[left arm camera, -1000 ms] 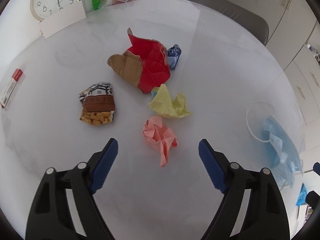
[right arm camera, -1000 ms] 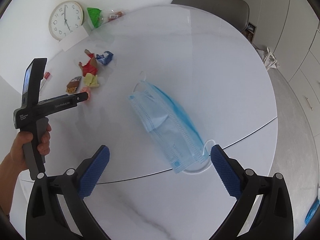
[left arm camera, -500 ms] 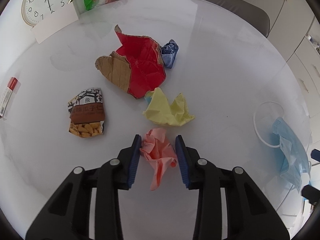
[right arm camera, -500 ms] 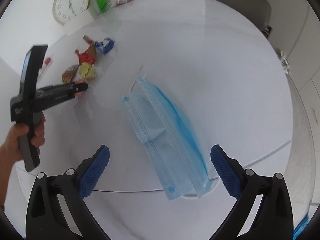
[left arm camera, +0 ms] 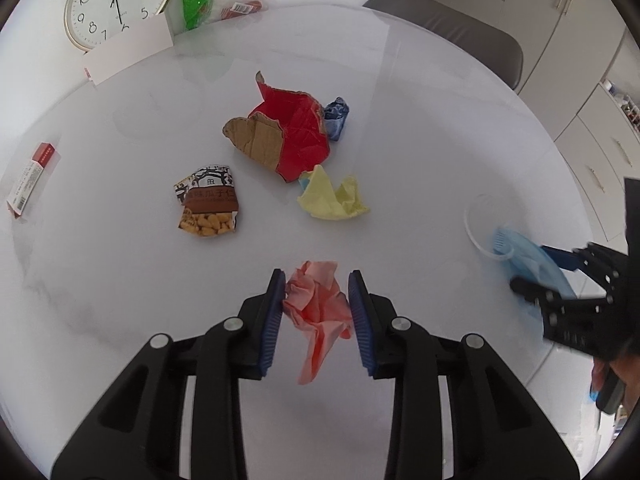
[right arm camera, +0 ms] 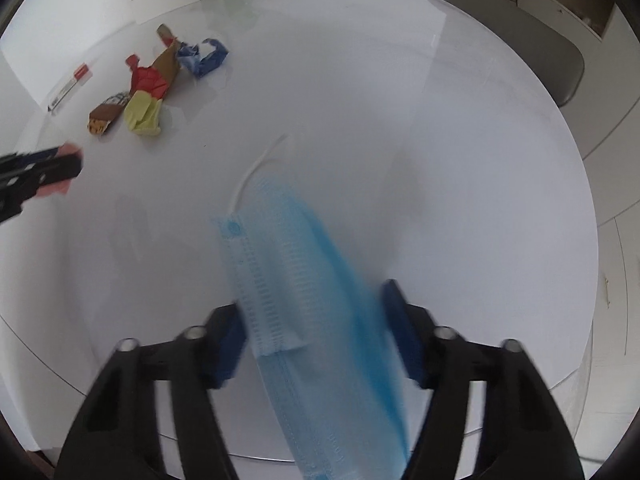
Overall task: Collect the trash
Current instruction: 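Grasp the blue face mask with the right tool while the left tool holds the tissue, then carry both to the bin and open the right tool while the left tool releases the tissue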
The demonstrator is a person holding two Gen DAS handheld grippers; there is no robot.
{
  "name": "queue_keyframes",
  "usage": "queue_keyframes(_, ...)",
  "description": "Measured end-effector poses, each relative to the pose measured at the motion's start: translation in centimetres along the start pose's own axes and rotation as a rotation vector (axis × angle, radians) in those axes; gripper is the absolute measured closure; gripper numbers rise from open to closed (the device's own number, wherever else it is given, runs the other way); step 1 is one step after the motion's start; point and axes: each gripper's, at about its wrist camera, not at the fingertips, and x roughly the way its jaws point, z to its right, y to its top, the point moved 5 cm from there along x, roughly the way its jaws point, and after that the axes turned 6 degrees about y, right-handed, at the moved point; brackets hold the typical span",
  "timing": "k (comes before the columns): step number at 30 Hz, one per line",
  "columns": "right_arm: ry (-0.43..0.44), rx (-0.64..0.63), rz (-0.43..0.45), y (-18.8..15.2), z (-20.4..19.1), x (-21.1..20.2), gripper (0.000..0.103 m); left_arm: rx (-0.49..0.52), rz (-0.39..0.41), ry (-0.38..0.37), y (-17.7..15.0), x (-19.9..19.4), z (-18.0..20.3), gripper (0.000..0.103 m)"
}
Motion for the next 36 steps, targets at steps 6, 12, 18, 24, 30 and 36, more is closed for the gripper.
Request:
queue_keyframes(6, 0.085, 0.125, 0.026, -2.0, 1.2, -3.7, 0.075, 0.033, 0.021, -0.061, -2.7, -4.4, 1.7, 0.071)
queue_keyframes(12, 0.132, 0.240, 0.083, -9.4, 1.8, -9.6, 0.075, 0.162, 0.013, -0.148, -8.1, -9.5, 6.6, 0.071)
queue_keyframes(18, 0.159, 0.345, 0.101, -18.9, 1.1, -14.1, 0.075, 0.322, -0.006, -0.277, -14.9, -14.0, 13.2, 0.071)
queue_keyframes(24, 0.146, 0.437, 0.063, -27.2, 0.3, -15.7, 0.073, 0.462, -0.039, -0.346, -20.9, -16.8, 19.3, 0.071)
queue_keyframes(30, 0.140, 0.488, 0.025, -33.3, 0.9, -15.7, 0.073, 0.553, -0.038, -0.373, -24.3, -19.0, 23.0, 0.071)
queue_keyframes(36, 0.155, 0.494, -0.028, -36.9, 1.2, -13.5, 0.072, 0.586, -0.034, -0.366, -26.1, -19.9, 25.0, 0.071)
